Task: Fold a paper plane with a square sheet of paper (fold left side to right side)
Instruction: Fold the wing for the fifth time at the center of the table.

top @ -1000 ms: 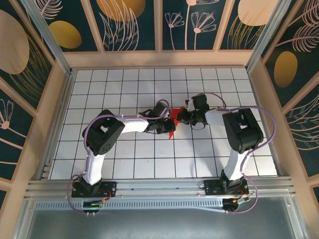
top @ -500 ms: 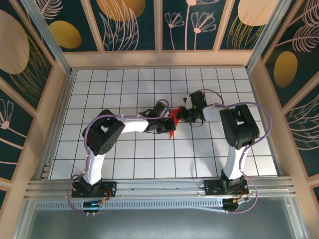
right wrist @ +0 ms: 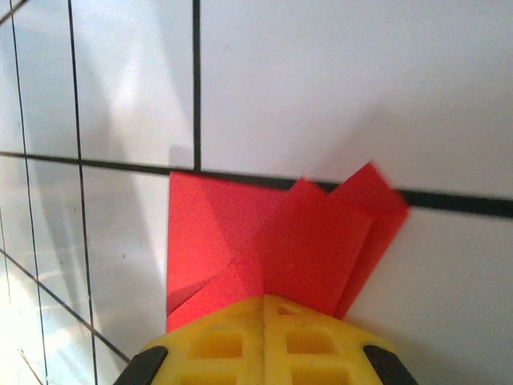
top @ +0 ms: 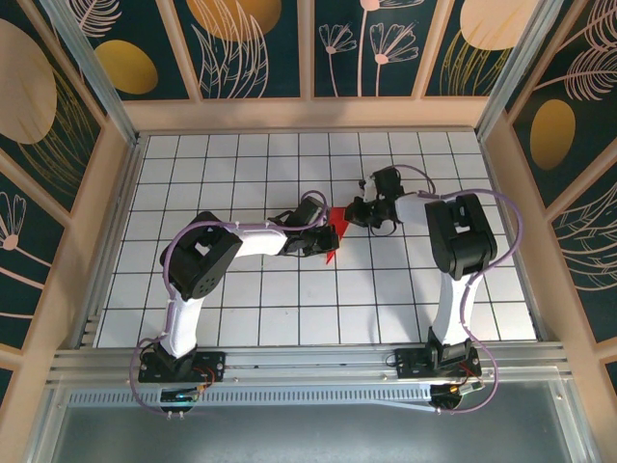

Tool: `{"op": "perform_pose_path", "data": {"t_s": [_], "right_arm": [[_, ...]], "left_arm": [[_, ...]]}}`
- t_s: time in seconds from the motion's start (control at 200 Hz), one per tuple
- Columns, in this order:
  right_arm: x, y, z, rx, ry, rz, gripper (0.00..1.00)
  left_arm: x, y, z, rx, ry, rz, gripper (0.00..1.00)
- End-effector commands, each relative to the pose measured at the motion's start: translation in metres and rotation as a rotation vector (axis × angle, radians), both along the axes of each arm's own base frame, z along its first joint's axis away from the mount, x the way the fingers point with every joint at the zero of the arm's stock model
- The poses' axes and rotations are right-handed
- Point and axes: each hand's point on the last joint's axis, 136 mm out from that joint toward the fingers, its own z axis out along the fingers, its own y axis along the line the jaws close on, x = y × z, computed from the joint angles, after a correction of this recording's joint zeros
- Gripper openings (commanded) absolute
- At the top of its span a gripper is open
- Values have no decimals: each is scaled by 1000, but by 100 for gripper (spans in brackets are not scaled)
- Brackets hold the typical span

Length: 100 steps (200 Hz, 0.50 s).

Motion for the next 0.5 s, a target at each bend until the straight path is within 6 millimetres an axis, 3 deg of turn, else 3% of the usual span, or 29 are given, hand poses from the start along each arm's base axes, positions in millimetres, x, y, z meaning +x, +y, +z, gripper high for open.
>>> {"op": "perform_pose_path", "data": {"t_s": [0.0,0.335,0.495], "right_arm": [[33,-37,-11,-98,-52,-103,0],[58,-63,-19,-116,-38,-158,0],[70,-69,-4,-123,-74,-173,0]], "left_arm": [[-43,44,-65,214,187,-8,0],[-43,44,-63,211,181,-7,0],[-43,45,-63,209,180,-6,0]]}}
